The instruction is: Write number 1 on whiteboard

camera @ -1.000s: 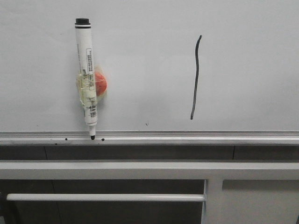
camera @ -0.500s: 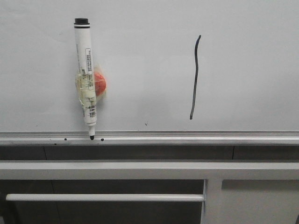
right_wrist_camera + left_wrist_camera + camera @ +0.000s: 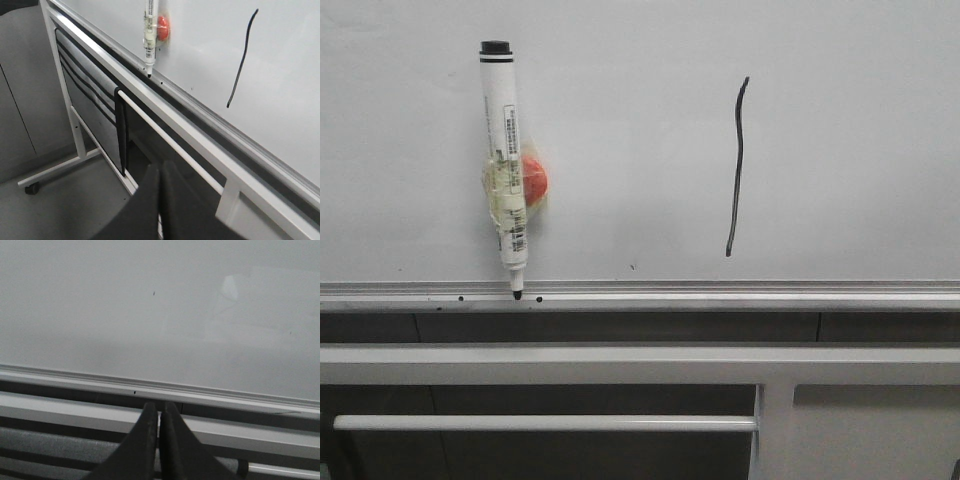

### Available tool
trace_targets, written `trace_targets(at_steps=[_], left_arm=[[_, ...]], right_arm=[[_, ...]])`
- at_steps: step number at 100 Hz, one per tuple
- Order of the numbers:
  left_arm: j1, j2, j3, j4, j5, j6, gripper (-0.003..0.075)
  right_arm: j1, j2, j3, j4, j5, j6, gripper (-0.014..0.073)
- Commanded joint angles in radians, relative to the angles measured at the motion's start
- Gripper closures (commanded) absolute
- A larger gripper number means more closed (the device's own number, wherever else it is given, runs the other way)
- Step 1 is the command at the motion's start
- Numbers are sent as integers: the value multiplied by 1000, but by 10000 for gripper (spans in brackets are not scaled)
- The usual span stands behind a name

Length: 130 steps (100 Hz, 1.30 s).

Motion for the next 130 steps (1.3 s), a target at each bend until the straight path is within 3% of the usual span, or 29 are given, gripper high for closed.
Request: trace_targets(at_steps=[1, 43, 130], left_arm=[[-11, -25, 7, 49, -53, -43, 741], [-126, -25, 7, 63, -46, -50, 741], [-126, -23, 7, 43, -46, -50, 741]], right_arm=[[-2, 10, -23, -33, -33, 1, 658], [-2, 10, -23, -33, -33, 1, 658], [-2, 10, -23, -35, -30, 1, 658]])
